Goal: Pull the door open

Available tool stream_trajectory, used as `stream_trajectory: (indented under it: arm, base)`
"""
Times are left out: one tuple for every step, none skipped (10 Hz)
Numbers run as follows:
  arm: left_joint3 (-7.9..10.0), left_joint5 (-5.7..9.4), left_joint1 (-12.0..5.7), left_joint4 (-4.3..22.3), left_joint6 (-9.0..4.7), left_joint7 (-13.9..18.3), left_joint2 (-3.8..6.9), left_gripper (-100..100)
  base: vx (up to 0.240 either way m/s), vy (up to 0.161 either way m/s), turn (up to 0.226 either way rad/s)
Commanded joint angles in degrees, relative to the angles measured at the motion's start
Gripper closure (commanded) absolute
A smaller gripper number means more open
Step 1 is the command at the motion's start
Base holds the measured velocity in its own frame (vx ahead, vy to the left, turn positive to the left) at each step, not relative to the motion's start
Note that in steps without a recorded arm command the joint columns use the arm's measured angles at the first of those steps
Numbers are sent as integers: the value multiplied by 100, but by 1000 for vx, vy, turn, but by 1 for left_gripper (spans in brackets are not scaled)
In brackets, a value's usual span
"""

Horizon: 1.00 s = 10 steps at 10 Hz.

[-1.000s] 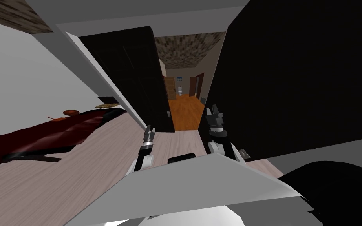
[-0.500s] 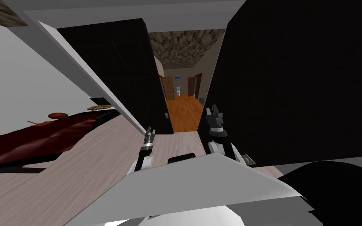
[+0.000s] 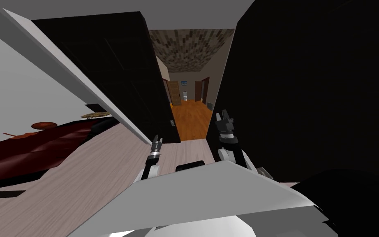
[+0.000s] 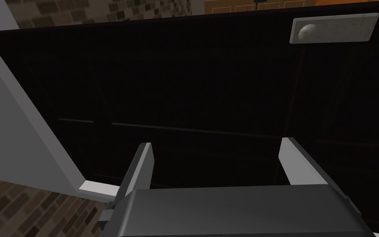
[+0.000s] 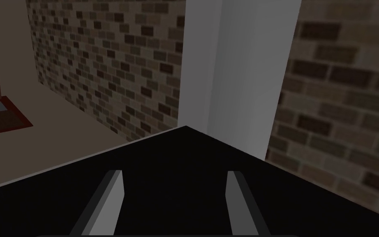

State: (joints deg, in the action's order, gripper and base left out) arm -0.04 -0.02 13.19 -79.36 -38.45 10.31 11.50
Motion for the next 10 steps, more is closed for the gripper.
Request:
stream_trajectory:
  arm:
    - [4, 24, -63, 213, -50, 22, 30, -100]
    - [9, 40, -98, 353, -93, 39, 54, -100]
    - [13, 57, -134, 492, -136, 57, 78, -100]
    - [18, 73, -169, 632, -179, 74, 102, -100]
    - [23, 90, -205, 772, -222, 92, 126, -100]
    - [27, 106, -239, 905, -263, 108, 149, -100]
    - [32, 121, -272, 1036, -304, 124, 171, -100]
    - [36, 137, -305, 1167, -344, 141, 193, -100]
    - [41, 152, -339, 1298, -385, 157, 215, -100]
    - [45, 168, -372, 1430, -425, 173, 238, -100]
  base:
    - [106, -23, -73]
    - [107, -12, -60]
    - [111, -12, -58]
    - [107, -12, -63]
    - [95, -18, -69]
    - [96, -14, -59]
    - [102, -4, -56]
    - [108, -6, -69]
    - [111, -16, -59]
    - [123, -9, -56]
